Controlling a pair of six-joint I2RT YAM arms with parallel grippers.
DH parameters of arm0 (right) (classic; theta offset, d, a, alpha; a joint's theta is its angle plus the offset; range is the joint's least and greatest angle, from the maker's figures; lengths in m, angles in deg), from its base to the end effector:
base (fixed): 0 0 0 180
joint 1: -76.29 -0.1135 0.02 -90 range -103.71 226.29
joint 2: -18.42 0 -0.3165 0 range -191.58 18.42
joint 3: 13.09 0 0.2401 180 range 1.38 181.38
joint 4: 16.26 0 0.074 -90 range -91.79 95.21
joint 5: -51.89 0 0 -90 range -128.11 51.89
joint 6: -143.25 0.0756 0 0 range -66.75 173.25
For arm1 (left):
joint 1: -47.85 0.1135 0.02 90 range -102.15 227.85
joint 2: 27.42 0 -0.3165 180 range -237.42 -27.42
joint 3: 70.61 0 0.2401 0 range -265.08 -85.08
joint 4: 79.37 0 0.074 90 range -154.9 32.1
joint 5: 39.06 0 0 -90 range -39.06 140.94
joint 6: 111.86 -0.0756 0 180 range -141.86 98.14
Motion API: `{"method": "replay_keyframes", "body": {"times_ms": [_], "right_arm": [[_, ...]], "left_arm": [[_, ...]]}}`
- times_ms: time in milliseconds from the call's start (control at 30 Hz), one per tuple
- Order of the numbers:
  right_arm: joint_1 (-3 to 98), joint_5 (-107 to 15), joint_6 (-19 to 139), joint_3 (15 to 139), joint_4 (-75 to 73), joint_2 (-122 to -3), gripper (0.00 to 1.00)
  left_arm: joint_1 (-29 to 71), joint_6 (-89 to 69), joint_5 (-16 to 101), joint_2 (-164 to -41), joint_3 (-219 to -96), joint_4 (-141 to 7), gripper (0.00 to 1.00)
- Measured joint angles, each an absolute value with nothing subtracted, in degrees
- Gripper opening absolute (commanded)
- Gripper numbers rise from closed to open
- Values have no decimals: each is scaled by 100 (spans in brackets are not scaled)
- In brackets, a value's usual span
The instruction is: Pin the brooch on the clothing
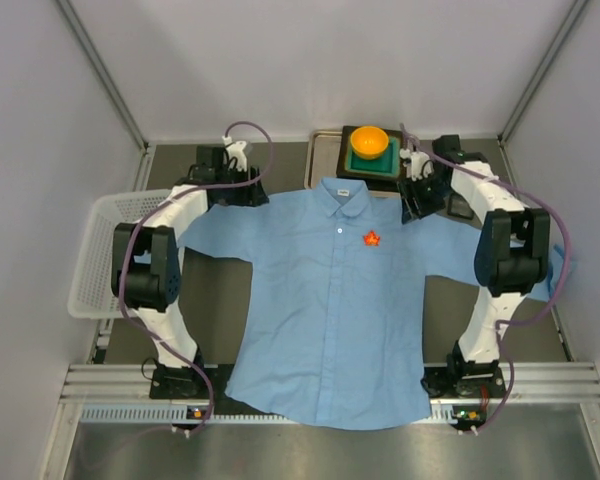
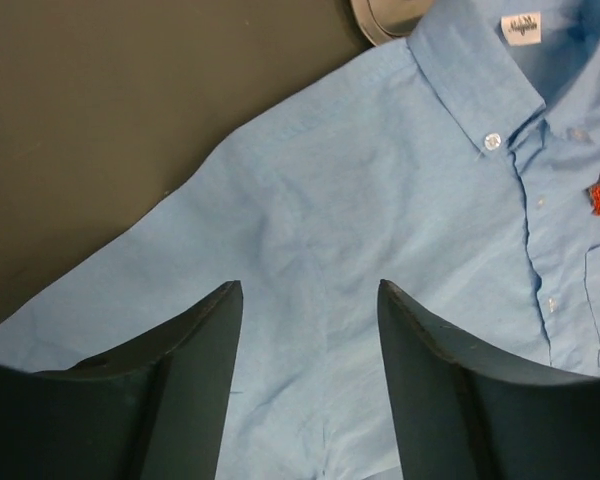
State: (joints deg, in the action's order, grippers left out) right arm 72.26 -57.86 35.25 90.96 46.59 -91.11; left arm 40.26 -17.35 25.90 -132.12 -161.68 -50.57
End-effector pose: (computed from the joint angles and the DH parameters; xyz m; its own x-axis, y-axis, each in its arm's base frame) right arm 0.4156 0.0549 0.2540 -0.8228 -0.3495 -0.4482 -0.4678 0.8644 0.1846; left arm 0.4308 -0.0897 0.2669 -0.7005 0.0215 -0.7134 0.3754 0.8612 -0.3427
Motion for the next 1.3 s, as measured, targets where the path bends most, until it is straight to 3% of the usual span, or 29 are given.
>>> {"method": "replay_keyframes", "body": {"times_ms": [100,367,933,1133,1300], "right_arm": [[7226,-5694,3529,8989,4757,-9256,49],[7089,-5402,3510,9048,4766,-10005,48],[6444,-5238,3462,9673,4757,-10403,48],[6256,-5395,3643,9676,4700,-10410,49],[6203,-5402,3685,9676,4700,-10410,50]], "left_arm": [[3999,-1709,2319,-13376,-16212,-5042,54],[3733,-1189,2212,-14228,-16207,-5368,50],[4378,-1348,3842,-14093,-16135,-4725,46],[4675,-1532,3877,-14073,-16183,-4553,51],[4607,-1693,3206,-13944,-16135,-4533,54]]}}
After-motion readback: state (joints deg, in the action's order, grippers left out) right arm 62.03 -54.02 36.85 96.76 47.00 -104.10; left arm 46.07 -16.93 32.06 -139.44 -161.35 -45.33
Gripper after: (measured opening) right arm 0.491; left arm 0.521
